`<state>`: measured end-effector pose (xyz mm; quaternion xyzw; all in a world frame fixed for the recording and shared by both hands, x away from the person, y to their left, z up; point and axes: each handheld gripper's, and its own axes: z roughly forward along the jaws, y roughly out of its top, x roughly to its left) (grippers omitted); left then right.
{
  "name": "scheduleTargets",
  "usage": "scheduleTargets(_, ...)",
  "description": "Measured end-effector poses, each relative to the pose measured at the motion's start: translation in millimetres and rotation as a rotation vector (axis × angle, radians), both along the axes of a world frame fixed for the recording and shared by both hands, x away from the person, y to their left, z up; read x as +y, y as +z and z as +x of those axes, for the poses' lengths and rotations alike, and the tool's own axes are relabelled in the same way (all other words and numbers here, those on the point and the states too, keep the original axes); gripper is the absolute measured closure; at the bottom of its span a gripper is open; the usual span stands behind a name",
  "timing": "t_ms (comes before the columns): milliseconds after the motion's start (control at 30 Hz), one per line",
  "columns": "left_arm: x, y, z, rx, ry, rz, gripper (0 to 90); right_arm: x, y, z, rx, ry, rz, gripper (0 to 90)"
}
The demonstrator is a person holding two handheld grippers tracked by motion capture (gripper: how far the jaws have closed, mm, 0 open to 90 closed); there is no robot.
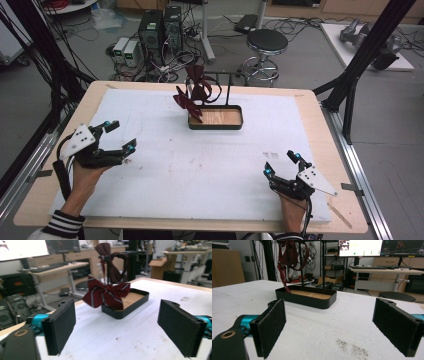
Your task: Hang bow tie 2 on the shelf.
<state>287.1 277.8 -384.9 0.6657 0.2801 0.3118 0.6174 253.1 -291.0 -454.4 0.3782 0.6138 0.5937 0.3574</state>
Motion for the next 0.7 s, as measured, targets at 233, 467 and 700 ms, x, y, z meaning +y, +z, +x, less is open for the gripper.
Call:
scheduleTargets(233, 17.9, -38.3, -15.6, -0.023, 0.054, -0.050, 13.0, -0.3, -0.1, 0.0, -0.006, -0.009, 0.000, 10.8)
scheduleTargets(467, 18.6, -57.0, -18.1, -0.050, 0.073, -0.059, 12.9, 0.3, -0.1, -0.6, 0.002, -0.011, 0.004, 10.8)
scheduleTargets(700, 15.5, -67.1, -16.2, -0.037, 0.081, -0.055, 12.9, 0.0, -0.2, -0.8, -0.006, -0.005, 0.002, 10.8)
